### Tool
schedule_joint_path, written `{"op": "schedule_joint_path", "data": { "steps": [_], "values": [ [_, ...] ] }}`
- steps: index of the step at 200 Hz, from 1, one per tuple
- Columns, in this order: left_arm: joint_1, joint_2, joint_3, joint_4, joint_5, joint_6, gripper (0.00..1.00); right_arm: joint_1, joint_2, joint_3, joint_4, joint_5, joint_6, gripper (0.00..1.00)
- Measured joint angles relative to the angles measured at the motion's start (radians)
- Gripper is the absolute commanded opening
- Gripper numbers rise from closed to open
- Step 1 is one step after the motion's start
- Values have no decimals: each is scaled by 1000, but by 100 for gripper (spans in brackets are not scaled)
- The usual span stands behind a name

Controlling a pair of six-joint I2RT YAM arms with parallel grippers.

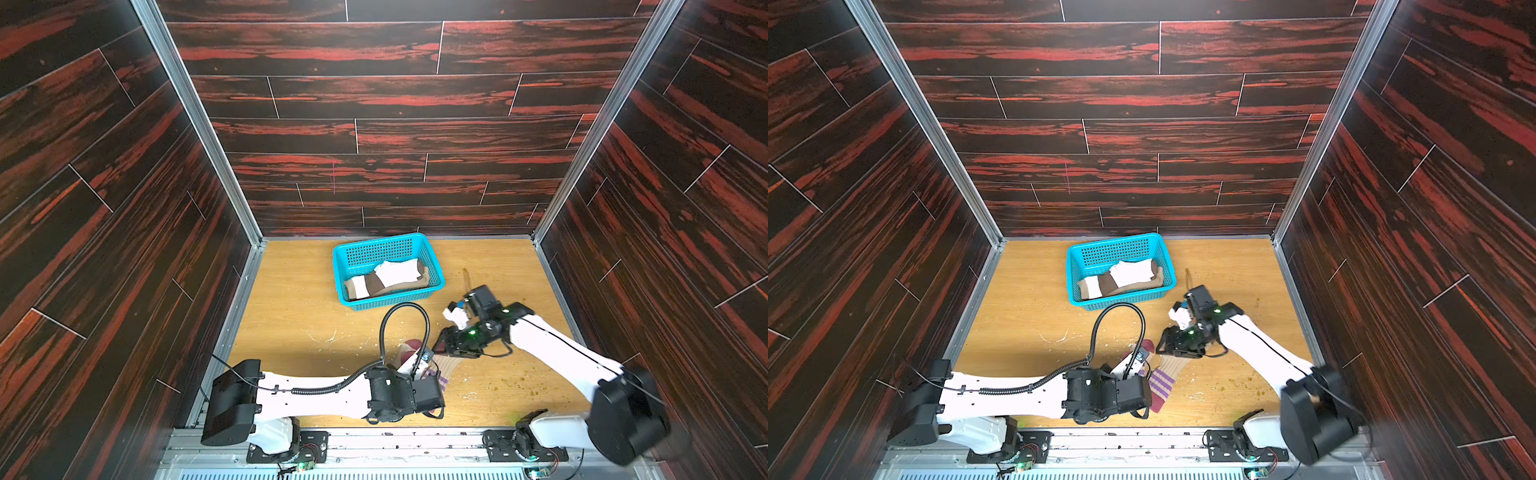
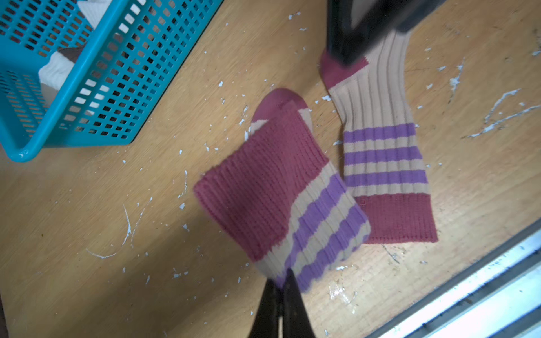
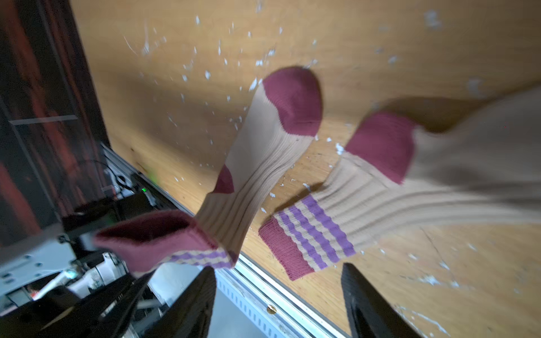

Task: Place the socks together as a pair
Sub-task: Flatten out the sock at the center of the board.

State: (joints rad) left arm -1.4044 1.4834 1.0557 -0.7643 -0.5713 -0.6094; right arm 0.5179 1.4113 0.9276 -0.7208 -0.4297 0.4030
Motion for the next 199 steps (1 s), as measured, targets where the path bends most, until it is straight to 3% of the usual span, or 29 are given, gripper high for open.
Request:
{"op": "schedule_joint_path", "data": {
  "steps": [78, 157, 174, 199],
  "values": [
    [-4, -51, -44, -13, -26, -44, 5, 103, 255, 129, 80, 135, 7, 63],
    [-4, -51, -44, -29, -43, -57, 4, 147, 316, 113, 232, 273, 68, 56],
    [-4, -51, -44, -32, -44, -63, 4, 157, 333, 113, 265, 284, 79, 47],
    [-4, -52, -44, -37, -49, -70, 4, 168, 373, 113, 285, 293, 83, 22]
  ]
}}
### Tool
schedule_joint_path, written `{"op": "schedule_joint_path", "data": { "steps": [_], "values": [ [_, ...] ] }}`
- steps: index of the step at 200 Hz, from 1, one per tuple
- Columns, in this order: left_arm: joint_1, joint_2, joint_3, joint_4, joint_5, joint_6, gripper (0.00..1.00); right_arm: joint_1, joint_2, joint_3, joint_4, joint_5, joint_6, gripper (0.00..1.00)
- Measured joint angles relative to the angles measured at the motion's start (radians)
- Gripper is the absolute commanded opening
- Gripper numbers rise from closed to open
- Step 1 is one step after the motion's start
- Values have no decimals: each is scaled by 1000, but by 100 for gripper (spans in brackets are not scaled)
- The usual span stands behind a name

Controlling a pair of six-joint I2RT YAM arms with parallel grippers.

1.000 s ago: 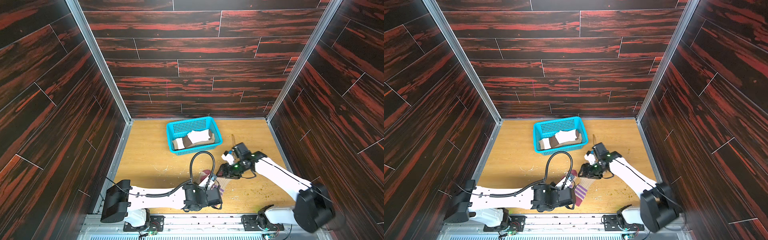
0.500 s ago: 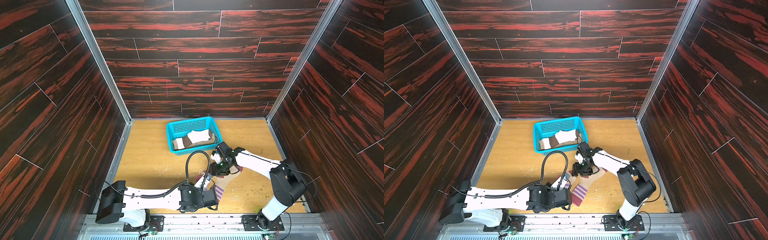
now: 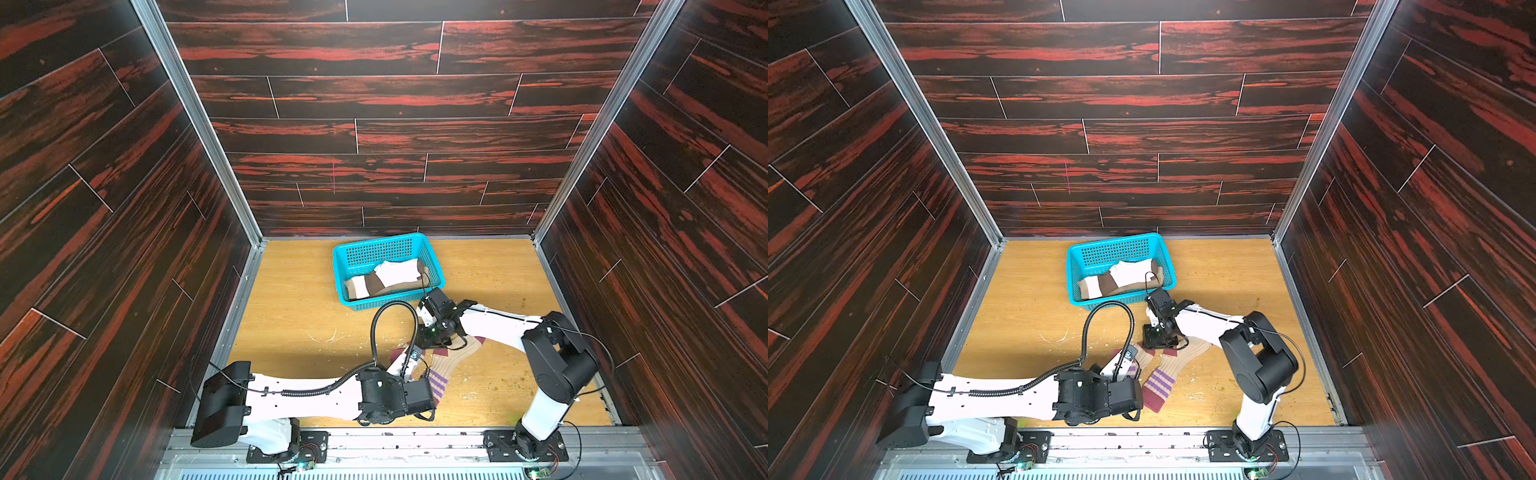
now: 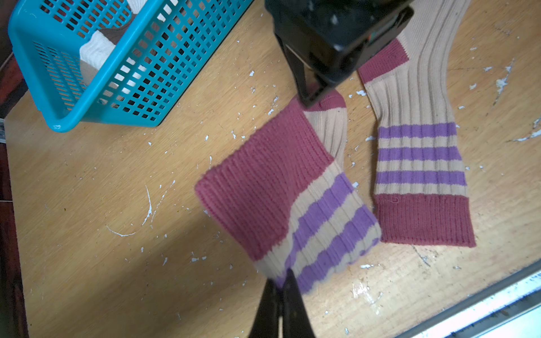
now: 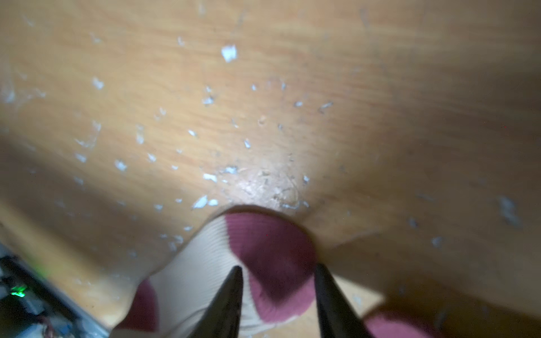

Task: Place the socks together as a pair
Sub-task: Flatten out the sock at the center of the board.

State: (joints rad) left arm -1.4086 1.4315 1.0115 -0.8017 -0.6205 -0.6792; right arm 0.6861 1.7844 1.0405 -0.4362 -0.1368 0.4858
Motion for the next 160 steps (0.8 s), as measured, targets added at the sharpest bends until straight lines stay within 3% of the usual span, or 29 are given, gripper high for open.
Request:
{"op": "schedule_joint_path", "data": {
  "steps": [25, 64, 92, 108, 115, 160],
  "values": [
    [0, -2, -2, -3, -5, -3, 4, 5, 3, -2, 6, 2, 11, 0],
    [0, -18, -15, -23, -28, -18, 5, -5, -70, -5, -2, 40, 29, 0],
    [0, -45, -16, -23, -67, -31, 28, -71, -187, 19, -45, 94, 25, 0],
    [0, -54, -16, -19, -88, -45, 52, -134, -233, 39, -64, 114, 9, 0],
    [0, -53, -16, -19, -95, -58, 58, -159, -246, 41, -68, 123, 1, 0],
    [8, -90, -27, -3, -89, -183, 66, -229, -256, -2, -100, 148, -46, 0]
  ]
}}
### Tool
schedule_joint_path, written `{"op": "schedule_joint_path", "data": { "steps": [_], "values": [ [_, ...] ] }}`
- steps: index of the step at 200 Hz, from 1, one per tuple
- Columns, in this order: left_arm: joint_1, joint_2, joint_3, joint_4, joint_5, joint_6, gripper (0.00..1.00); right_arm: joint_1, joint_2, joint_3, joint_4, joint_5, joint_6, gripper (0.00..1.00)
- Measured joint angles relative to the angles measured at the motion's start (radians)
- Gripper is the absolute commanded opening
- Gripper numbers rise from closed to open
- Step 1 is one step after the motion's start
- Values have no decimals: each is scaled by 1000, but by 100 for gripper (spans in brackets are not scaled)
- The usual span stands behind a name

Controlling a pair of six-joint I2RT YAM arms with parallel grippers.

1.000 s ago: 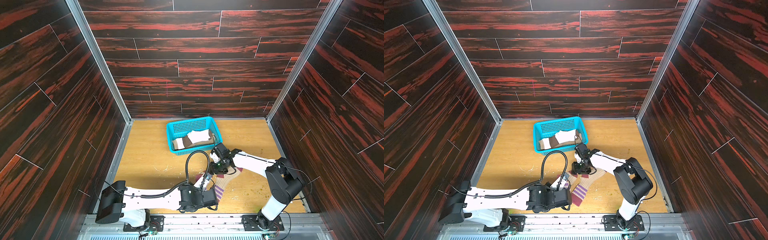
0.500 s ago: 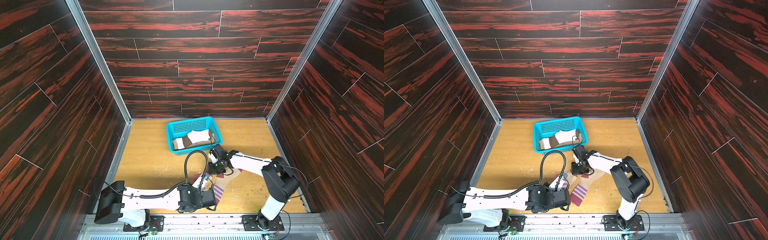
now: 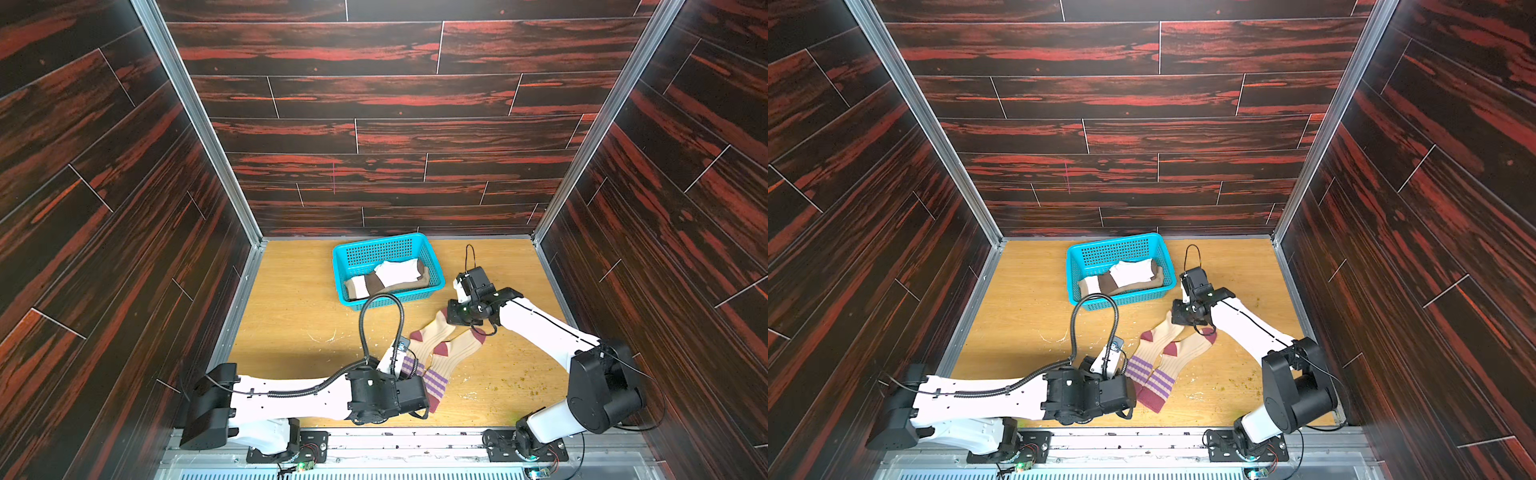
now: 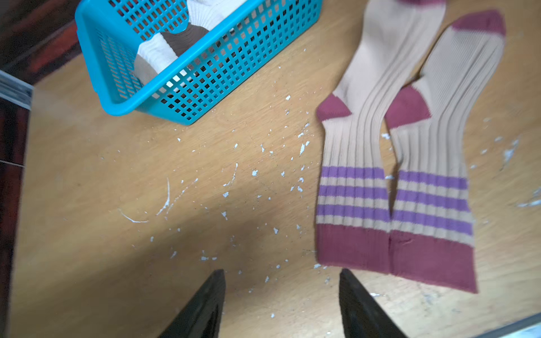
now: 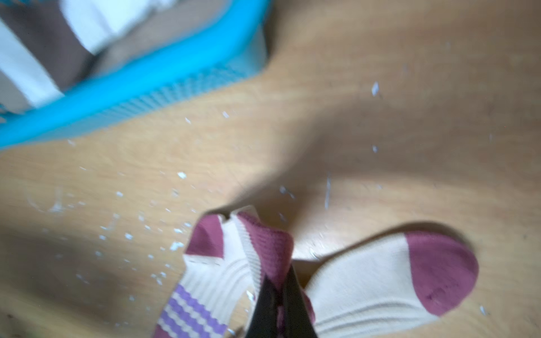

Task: Place the socks together as a pair
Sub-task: Flatten out the sock at the center of the board.

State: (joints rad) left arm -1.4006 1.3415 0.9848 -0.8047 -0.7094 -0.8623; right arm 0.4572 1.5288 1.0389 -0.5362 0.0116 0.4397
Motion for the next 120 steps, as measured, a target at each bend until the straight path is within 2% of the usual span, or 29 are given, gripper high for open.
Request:
{"op": "schedule_joint_path", "data": {
  "steps": [37, 62, 85, 120],
  "values": [
    [12, -119, -84, 95, 98, -150, 66, -2, 5, -6, -6, -3, -6, 0],
    [24, -140, -174, 163, 241, -360, 66, -4, 11, -6, -13, -8, -11, 0],
    [28, -147, -314, 250, 369, -578, 65, -4, 13, -6, -21, -14, -19, 0],
    [68, -157, -407, 346, 415, -790, 65, -4, 13, -6, -26, -25, -37, 0]
  ]
}}
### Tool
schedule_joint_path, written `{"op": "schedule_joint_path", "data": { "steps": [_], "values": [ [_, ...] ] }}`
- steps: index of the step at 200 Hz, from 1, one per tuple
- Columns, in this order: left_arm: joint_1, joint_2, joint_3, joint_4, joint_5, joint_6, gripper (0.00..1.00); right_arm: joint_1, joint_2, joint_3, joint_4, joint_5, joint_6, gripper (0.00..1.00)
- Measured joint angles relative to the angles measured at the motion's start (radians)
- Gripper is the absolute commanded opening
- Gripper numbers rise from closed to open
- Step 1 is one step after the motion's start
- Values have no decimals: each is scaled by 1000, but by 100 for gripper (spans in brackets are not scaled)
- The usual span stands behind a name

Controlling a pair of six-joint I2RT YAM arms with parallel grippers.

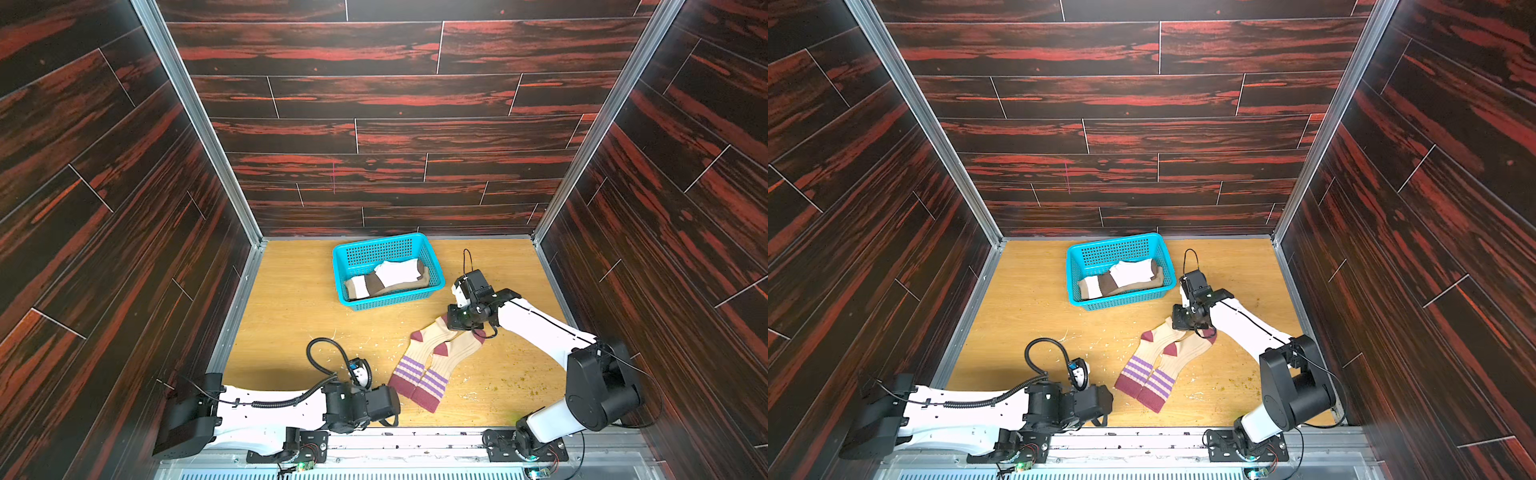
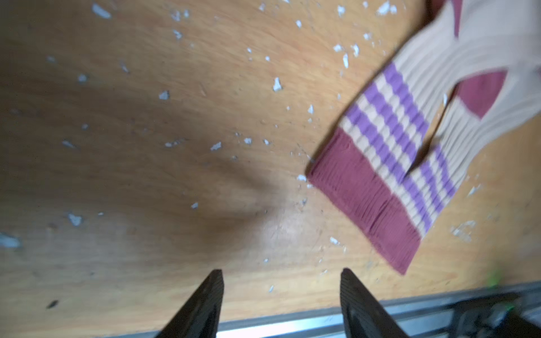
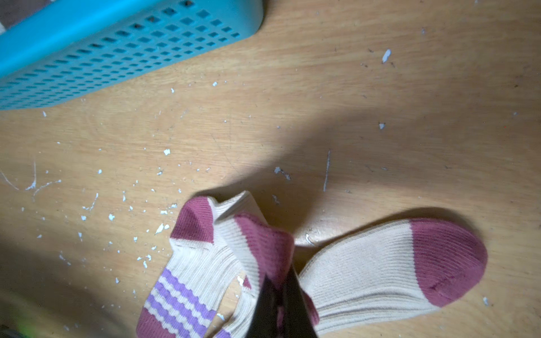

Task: Place the socks together as a pair
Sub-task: Flatten out the sock at the center of the board, then pick up the sock at the center of the board.

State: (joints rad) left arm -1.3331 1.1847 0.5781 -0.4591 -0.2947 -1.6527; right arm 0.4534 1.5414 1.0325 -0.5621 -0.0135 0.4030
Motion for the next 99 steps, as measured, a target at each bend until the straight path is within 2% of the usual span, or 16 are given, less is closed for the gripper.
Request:
{"op": "schedule_joint_path", "data": {
  "steps": [37, 99],
  "values": [
    [43, 8, 0, 97, -14, -120, 66, 0, 0, -2, -2, -5, -15, 0],
    [64, 171, 20, 182, 2, -232, 62, 0, -5, -26, -6, -20, -27, 0]
  ]
}}
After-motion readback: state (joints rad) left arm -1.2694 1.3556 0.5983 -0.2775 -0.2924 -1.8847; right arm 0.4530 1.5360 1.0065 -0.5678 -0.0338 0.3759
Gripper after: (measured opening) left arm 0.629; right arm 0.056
